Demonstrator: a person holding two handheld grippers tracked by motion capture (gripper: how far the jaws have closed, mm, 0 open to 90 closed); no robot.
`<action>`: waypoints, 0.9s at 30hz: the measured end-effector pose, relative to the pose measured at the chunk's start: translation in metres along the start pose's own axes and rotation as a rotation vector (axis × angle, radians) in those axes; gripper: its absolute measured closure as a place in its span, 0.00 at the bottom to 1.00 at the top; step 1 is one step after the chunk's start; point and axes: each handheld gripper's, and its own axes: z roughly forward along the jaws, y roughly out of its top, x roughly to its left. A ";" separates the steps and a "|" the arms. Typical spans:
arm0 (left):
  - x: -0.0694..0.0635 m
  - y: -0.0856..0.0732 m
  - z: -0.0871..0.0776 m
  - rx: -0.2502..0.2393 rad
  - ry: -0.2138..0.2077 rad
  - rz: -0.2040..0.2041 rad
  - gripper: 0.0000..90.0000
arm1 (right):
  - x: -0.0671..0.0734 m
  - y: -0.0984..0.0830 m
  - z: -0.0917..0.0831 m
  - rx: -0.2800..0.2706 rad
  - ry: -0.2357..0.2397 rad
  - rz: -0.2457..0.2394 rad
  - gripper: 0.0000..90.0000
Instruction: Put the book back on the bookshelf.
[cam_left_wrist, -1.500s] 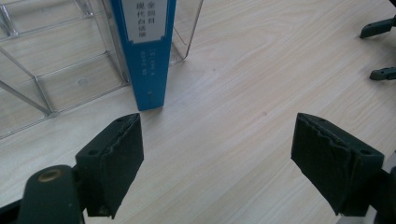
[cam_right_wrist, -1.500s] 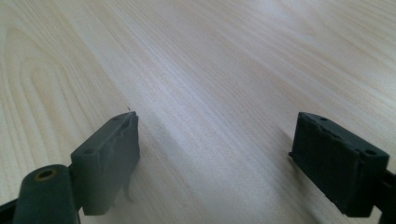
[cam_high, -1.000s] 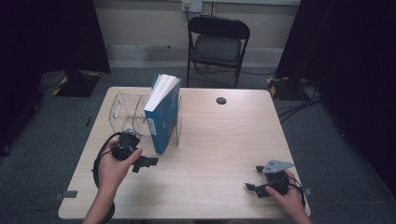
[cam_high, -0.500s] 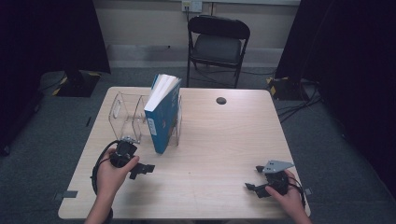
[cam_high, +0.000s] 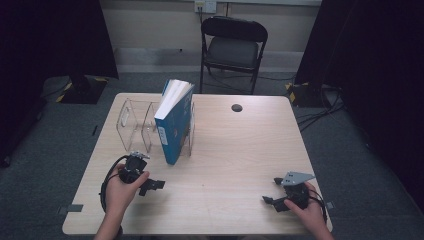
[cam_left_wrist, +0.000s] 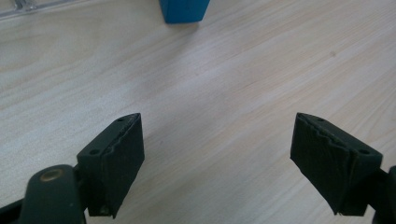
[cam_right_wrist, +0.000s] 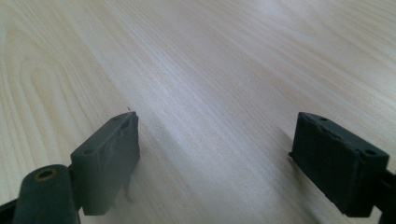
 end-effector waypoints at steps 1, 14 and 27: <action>0.000 -0.001 0.001 0.001 0.002 -0.001 0.19 | 0.000 0.000 0.000 0.000 0.000 0.000 0.16; 0.002 -0.012 0.012 0.021 0.027 0.017 0.19 | 0.000 0.000 0.000 0.000 0.000 0.000 0.16; -0.001 -0.020 0.017 -0.017 0.074 0.111 0.16 | 0.000 0.000 0.000 0.000 0.003 -0.004 0.16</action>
